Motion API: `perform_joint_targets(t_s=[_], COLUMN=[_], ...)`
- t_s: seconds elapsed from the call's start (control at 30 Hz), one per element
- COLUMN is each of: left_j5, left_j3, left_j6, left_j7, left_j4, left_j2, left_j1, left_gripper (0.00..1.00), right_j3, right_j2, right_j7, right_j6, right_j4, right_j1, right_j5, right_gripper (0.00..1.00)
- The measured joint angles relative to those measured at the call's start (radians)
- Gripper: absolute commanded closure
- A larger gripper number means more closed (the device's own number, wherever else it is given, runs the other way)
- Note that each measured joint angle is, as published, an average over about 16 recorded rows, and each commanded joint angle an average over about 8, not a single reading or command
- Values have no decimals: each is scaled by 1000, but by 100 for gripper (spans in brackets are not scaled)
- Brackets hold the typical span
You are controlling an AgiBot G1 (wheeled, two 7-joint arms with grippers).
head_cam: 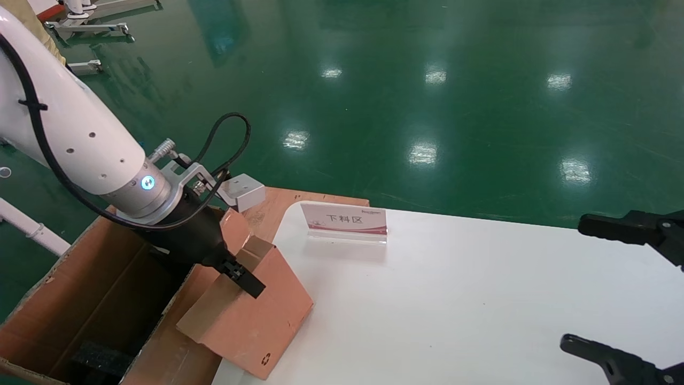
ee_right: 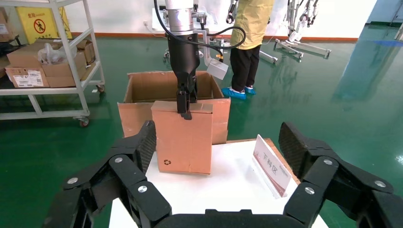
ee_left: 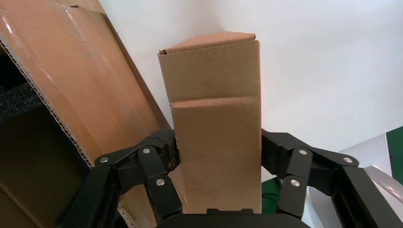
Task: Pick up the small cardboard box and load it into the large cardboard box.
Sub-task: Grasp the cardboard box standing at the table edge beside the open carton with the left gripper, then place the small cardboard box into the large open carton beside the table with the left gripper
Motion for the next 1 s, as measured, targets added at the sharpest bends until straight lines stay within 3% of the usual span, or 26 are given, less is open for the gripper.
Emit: perform_joint_targets(t_s=[0.23,0.47,0.77,1.0], left_j5=[0,13,42,20], left_j3=[-10,-41,-50,56], left_j6=[4,22,71,99], left_j7=[1,-5,19,63], left_j4=[10,21,46,82], left_j2=[-2,-3,12,28], left_j1=[-25,-115,-327,-526], left_gripper=[100,100,100,100], right_j3=[0,0,-1,-1], right_j2=[0,0,0,0], right_j7=[0,0,-1,-1], right_j6=[0,0,0,0], right_j4=[0,-1,-1,-1], right_j1=[0,0,1,1], right_j5=[0,0,0,1], right_gripper=[100,100,100,100])
